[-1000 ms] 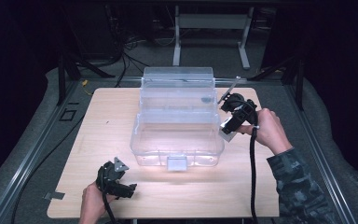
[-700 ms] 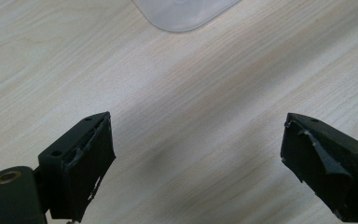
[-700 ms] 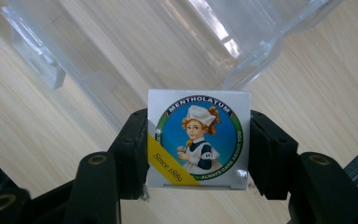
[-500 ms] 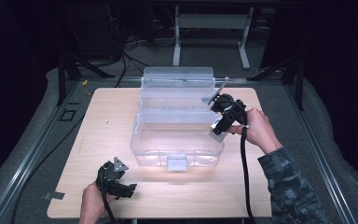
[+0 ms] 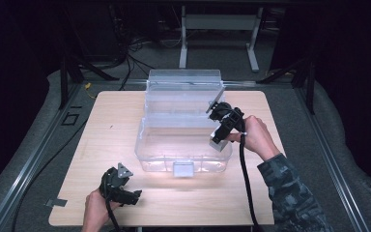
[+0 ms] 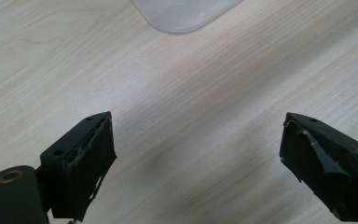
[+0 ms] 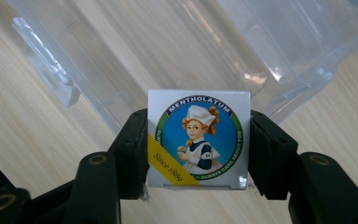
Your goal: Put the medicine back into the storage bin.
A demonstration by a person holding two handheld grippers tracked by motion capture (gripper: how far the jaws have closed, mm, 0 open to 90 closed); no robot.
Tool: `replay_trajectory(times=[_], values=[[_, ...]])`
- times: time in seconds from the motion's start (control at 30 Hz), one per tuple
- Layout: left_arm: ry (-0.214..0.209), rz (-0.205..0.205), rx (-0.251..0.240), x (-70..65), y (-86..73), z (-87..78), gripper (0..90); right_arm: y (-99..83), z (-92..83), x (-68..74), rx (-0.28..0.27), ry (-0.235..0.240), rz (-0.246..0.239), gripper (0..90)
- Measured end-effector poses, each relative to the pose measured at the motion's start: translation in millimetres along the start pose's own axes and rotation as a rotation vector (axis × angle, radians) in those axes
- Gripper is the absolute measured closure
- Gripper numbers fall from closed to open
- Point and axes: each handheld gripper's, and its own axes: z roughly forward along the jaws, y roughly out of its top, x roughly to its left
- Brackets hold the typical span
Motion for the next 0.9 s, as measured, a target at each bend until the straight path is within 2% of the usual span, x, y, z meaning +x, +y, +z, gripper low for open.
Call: replay_trajectory(times=[0.53,0.83,0.9], values=[[0.003,0.007,0.0,-1.0,0.3,0.3,10.0,-1.3,26.4,-0.8,0.055,0.022,0.019,45.8],[0.006,0.007,0.001,-1.3,0.1,0.4,10.1,0.5,36.7,-0.7,0.104,0.025,0.004,45.8],[0.006,0.008,0.0,-1.1,0.1,0.3,10.1,0.8,38.1,0.5,0.097,0.02,0.004,45.8]])
